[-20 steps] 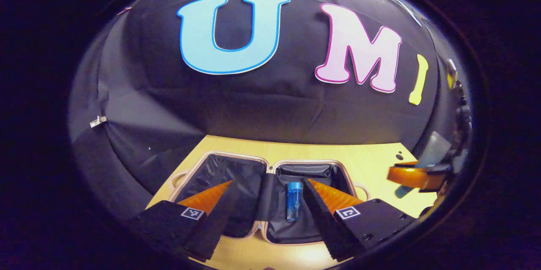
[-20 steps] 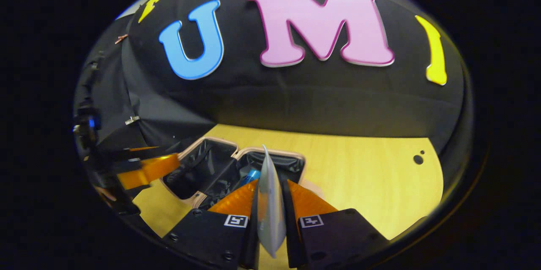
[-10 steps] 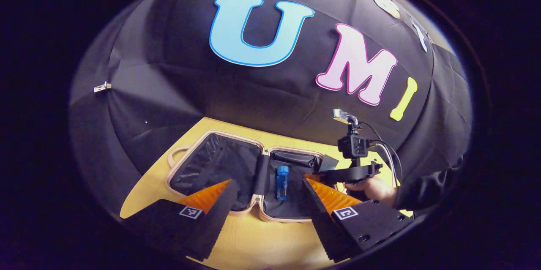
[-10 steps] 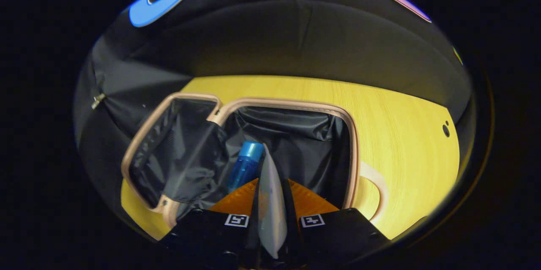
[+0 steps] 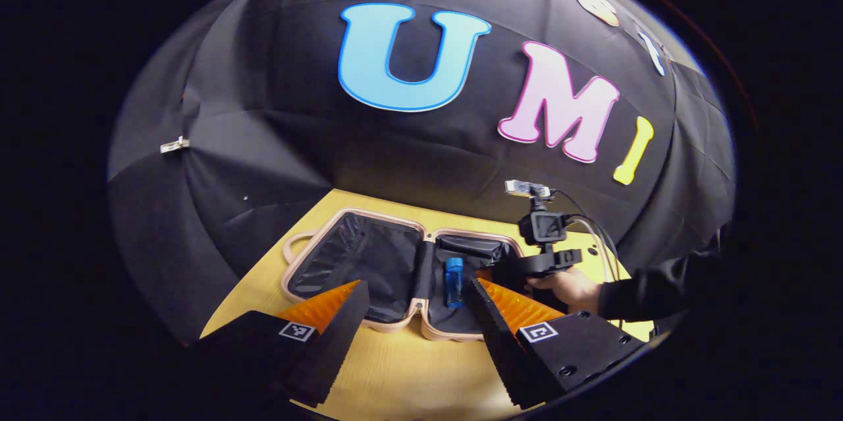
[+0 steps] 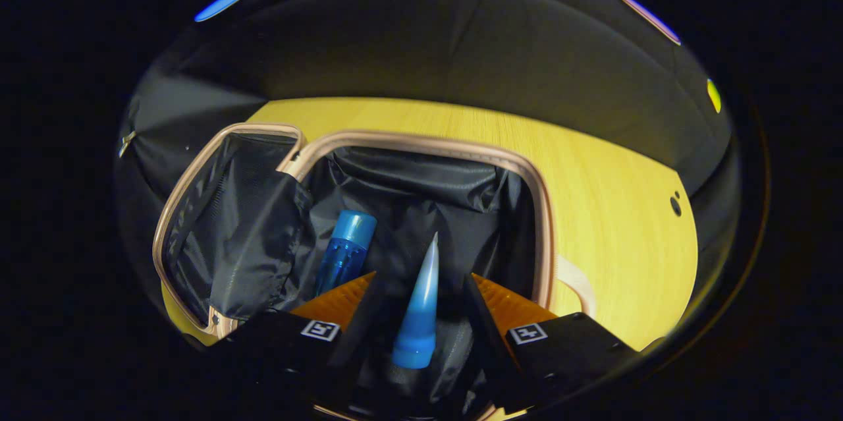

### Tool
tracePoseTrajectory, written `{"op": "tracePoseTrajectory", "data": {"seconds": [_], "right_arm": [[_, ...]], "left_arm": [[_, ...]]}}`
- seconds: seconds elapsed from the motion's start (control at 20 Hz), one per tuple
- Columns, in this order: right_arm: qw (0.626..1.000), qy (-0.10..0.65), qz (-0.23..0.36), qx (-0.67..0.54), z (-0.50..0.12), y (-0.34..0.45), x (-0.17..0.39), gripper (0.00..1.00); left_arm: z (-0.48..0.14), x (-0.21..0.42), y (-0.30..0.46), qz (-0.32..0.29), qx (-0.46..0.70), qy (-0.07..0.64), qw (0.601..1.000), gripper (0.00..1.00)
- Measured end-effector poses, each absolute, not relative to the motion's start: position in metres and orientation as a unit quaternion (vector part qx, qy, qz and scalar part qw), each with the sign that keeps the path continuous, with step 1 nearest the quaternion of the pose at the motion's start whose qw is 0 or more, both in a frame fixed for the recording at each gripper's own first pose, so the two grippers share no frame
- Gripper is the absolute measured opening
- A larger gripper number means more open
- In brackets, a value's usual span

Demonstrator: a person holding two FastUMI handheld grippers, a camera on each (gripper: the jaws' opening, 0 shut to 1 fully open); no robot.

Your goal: First open the suitcase, pack the skin care products into it, and then close the suitcase.

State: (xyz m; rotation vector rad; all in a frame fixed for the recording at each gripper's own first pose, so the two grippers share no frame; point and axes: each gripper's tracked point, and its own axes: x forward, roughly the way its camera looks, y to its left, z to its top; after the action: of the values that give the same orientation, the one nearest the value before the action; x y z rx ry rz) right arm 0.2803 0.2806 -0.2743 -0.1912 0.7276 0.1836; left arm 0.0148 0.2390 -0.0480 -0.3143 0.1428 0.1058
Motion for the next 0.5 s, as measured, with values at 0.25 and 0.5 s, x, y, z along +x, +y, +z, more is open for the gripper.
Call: {"op": "tracePoseTrajectory", "data": {"seconds": [0.25, 0.5], "right_arm": [[0.962, 0.220, 0.143, -0.076, -0.188, 0.281, 0.232, 1.00], [0.975, 0.162, 0.144, -0.054, -0.144, 0.247, 0.166, 0.99]], "left_arm": [[-0.085, 0.030, 0.296, 0.103, -0.153, 0.103, 0.977, 0.96], [-0.101, 0.072, 0.387, 0.144, -0.148, 0.113, 0.972, 0.97]]}}
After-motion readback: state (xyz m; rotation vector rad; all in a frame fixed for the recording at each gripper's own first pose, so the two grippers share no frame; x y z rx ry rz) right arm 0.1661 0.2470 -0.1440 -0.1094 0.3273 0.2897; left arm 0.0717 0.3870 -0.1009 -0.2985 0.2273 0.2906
